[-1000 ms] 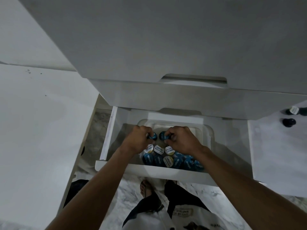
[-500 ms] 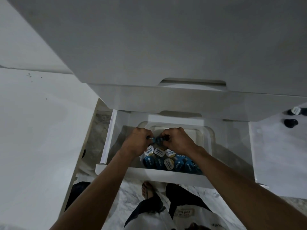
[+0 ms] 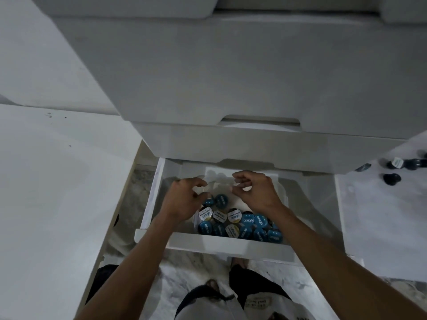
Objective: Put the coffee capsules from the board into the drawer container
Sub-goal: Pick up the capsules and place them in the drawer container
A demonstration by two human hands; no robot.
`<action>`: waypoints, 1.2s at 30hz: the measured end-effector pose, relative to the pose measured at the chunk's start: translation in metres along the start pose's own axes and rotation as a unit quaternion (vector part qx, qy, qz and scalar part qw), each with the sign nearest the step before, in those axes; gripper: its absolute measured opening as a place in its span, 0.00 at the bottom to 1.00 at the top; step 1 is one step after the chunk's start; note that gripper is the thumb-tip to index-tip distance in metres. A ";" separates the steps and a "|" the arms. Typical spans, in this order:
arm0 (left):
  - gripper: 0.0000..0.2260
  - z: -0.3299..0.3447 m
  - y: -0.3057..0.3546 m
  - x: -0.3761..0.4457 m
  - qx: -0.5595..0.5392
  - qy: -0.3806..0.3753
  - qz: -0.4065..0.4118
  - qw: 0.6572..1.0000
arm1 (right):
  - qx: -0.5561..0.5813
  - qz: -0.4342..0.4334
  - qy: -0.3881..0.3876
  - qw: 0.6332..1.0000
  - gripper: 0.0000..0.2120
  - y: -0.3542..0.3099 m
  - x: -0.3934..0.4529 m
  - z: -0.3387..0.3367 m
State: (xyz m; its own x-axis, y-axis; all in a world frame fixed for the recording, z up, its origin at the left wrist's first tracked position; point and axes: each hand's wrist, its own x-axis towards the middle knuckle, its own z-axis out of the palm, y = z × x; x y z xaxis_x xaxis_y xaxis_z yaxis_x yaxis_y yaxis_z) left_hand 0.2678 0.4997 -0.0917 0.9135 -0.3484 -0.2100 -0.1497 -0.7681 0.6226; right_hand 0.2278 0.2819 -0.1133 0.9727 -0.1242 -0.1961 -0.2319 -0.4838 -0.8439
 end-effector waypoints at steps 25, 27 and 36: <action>0.13 0.138 0.266 -0.015 -0.155 -0.055 0.174 0.971 | 0.049 0.071 0.308 0.948 0.21 0.085 -0.181 -0.242; 0.13 0.171 0.296 -0.010 -0.155 -0.056 0.171 0.971 | 0.045 0.084 0.310 0.946 0.21 0.114 -0.190 -0.277; 0.12 0.272 0.359 0.005 -0.142 -0.024 0.068 0.987 | 0.027 0.127 0.257 0.958 0.19 0.201 -0.173 -0.385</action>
State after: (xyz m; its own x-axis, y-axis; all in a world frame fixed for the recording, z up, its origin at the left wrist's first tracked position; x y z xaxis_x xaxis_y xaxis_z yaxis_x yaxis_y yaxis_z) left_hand 0.1156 0.0760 -0.0740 0.8724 -0.4682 -0.1407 -0.1515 -0.5326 0.8327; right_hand 0.0088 -0.1276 -0.0562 0.7480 -0.6493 -0.1378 -0.4458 -0.3376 -0.8290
